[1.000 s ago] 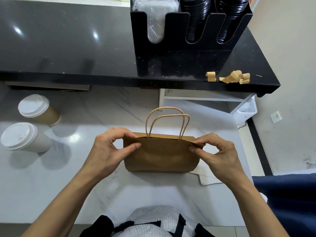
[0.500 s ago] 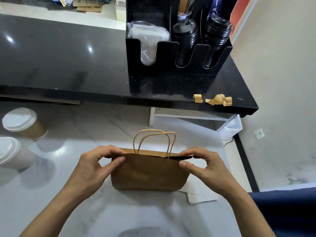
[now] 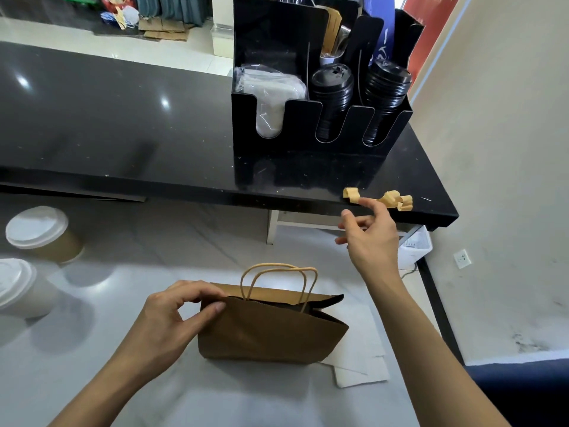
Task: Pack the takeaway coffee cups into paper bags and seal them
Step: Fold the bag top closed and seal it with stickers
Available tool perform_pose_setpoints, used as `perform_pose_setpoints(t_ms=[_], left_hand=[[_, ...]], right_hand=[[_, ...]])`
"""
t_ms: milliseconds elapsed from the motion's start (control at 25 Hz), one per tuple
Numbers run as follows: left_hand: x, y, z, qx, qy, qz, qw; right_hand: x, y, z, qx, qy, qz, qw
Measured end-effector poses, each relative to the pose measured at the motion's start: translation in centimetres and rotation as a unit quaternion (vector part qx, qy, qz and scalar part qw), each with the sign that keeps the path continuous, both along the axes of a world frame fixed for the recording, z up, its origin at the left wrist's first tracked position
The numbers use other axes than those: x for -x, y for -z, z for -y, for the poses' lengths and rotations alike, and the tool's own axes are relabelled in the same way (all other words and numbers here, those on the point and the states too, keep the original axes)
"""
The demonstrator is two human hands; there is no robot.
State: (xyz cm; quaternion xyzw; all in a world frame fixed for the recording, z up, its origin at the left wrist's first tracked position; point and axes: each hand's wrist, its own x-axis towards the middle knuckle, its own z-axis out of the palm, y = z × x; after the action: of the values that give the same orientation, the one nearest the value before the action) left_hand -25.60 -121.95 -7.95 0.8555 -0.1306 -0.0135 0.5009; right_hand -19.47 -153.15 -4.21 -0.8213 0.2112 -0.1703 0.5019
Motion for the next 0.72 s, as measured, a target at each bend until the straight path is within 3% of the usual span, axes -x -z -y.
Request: perform_pose_setpoints(t_ms=[440, 720], left_hand=[[0.1, 0.5, -0.1, 0.005, -0.004, -0.013, 1.0], [0.3, 0.4, -0.1, 0.007, -0.003, -0.01, 1.0]], right_hand=[[-2.2, -0.7, 1.1, 0.044, 0.027, 0.01, 0.999], [-2.9, -2.8, 0.8, 0.05, -0.014, 0.081, 0.995]])
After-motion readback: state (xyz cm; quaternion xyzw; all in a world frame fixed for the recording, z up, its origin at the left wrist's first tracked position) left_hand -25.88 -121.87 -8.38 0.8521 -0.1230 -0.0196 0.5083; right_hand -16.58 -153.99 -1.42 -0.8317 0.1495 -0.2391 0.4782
